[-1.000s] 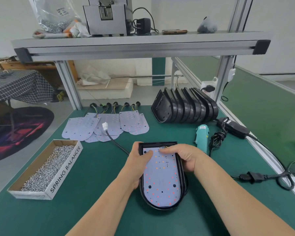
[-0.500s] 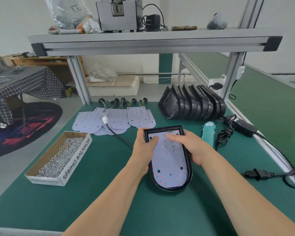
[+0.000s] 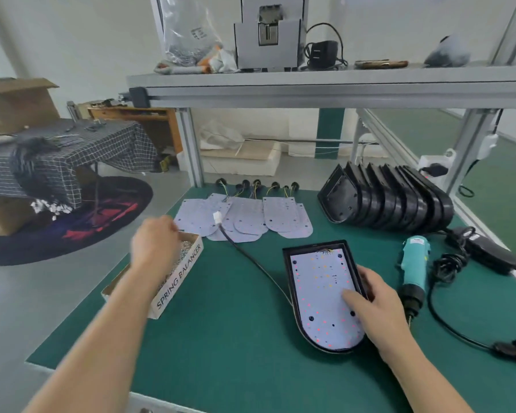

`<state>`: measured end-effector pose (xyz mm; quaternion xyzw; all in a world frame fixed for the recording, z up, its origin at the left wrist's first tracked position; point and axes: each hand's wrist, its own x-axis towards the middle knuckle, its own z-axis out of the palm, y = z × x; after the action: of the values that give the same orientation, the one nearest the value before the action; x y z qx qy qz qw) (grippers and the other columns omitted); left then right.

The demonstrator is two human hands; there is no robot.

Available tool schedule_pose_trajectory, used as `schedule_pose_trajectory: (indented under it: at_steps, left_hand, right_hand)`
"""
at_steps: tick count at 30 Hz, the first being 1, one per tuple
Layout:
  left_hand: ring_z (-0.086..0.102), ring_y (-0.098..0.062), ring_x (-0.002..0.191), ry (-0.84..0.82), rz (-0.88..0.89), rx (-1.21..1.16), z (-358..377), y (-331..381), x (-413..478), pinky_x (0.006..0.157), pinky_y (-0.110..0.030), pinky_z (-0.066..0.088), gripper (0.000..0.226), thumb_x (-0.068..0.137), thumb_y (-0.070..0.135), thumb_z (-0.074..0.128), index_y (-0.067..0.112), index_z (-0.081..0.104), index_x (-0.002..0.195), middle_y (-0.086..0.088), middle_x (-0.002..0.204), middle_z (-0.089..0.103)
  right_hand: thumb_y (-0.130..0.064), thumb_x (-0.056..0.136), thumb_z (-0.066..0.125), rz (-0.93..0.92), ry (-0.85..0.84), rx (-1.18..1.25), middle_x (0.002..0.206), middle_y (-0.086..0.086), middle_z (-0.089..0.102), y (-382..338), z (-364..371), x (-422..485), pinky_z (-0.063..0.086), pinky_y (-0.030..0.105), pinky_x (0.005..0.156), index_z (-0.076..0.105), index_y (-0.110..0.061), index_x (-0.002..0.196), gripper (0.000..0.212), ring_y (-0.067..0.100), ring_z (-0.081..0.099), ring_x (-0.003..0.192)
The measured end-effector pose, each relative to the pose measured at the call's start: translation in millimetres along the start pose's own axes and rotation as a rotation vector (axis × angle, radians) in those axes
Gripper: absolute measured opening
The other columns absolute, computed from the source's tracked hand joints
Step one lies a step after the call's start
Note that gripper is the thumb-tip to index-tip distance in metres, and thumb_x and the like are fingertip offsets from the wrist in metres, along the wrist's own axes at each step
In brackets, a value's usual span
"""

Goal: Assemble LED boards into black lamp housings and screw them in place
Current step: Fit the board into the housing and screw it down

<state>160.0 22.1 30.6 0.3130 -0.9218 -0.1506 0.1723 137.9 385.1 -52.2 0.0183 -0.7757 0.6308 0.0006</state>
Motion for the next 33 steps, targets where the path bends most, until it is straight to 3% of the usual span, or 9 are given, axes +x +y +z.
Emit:
schedule_pose_trajectory:
  at_steps: [3,5,8,10,16,22,24,27,33]
  left_hand:
    - [0.068,-0.023,0.100,-0.399,0.006,0.298,-6.5,-39.2,12.7,0.095,-0.037,0.054,0.035,0.093,0.022,0.065,0.022,0.067,0.128,-0.004,0.128,0.066]
    - [0.067,-0.020,0.104,-0.461,0.058,0.303,3.8,-47.8,8.2,0.098,-0.036,0.052,0.036,0.091,0.028,0.070,0.028,0.067,0.126,0.000,0.132,0.065]
    - [0.065,-0.021,0.088,-0.244,0.077,0.149,20.9,-55.1,1.7,0.082,-0.034,0.054,0.005,0.088,0.020,0.074,0.025,0.073,0.088,-0.001,0.103,0.074]
    - [0.064,-0.024,0.077,-0.127,0.088,0.146,26.7,-61.5,0.7,0.072,-0.033,0.052,0.016,0.089,0.016,0.072,0.019,0.072,0.073,-0.004,0.085,0.074]
    - [0.069,-0.036,0.081,0.065,0.155,0.115,25.3,-65.7,1.4,0.080,-0.043,0.056,0.014,0.094,0.015,0.068,0.011,0.080,0.095,-0.012,0.089,0.077]
    - [0.055,-0.015,0.053,0.110,-0.280,-0.515,21.3,-56.5,-1.0,0.048,-0.022,0.045,0.011,0.089,0.013,0.069,0.012,0.079,0.090,-0.002,0.064,0.068]
    - [0.047,-0.010,0.054,-0.037,-0.502,-1.032,17.7,-45.5,-0.4,0.034,-0.014,0.035,0.016,0.093,0.010,0.066,0.000,0.071,0.103,-0.003,0.073,0.063]
    - [0.050,-0.003,0.051,-0.480,-0.699,-1.672,14.9,0.4,-18.6,0.035,-0.008,0.031,0.010,0.099,0.010,0.056,0.001,0.060,0.100,-0.001,0.078,0.054]
    - [0.054,-0.008,0.046,-1.097,-0.614,-1.601,49.6,133.3,-104.9,0.037,-0.008,0.039,0.009,0.075,-0.008,0.067,-0.012,0.070,0.082,-0.011,0.063,0.058]
  right_hand:
    - [0.008,0.083,0.060,-0.016,0.056,0.001,0.096,-0.011,0.075,1.0,4.7,0.5,0.055,0.041,0.087,0.068,-0.033,0.113,0.052,0.017,0.068,0.095]
    - [0.004,0.083,0.061,-0.018,0.072,0.007,0.095,0.005,0.073,2.0,6.8,0.6,0.055,0.049,0.084,0.069,-0.039,0.105,0.049,0.030,0.066,0.092]
    - [0.003,0.082,0.062,-0.036,0.087,0.001,0.094,0.011,0.073,5.4,5.4,0.6,0.054,0.051,0.085,0.069,-0.040,0.101,0.047,0.035,0.065,0.091]
    - [0.003,0.082,0.062,-0.038,0.096,0.001,0.094,0.014,0.072,4.8,5.3,-1.3,0.054,0.051,0.085,0.069,-0.039,0.099,0.046,0.036,0.065,0.091]
    - [0.004,0.082,0.061,-0.028,0.098,0.005,0.097,0.018,0.071,4.3,5.0,-1.3,0.054,0.050,0.086,0.069,-0.034,0.103,0.044,0.036,0.065,0.094]
    - [0.004,0.083,0.060,-0.004,0.097,0.011,0.099,0.018,0.071,1.0,4.1,-3.2,0.055,0.049,0.088,0.070,-0.027,0.107,0.041,0.036,0.064,0.096]
    - [0.003,0.083,0.060,-0.008,0.096,0.009,0.097,0.018,0.072,-0.8,4.5,-4.4,0.056,0.047,0.086,0.070,-0.027,0.106,0.039,0.035,0.065,0.093]
    - [0.000,0.084,0.063,-0.013,0.109,-0.002,0.088,0.012,0.071,-3.5,7.8,-8.0,0.054,0.034,0.074,0.071,-0.027,0.102,0.034,0.024,0.060,0.076]
    - [-0.011,0.088,0.067,-0.063,0.091,-0.101,0.080,-0.003,0.070,-10.1,6.1,-12.9,0.049,0.026,0.072,0.070,-0.028,0.088,0.016,0.018,0.060,0.076]
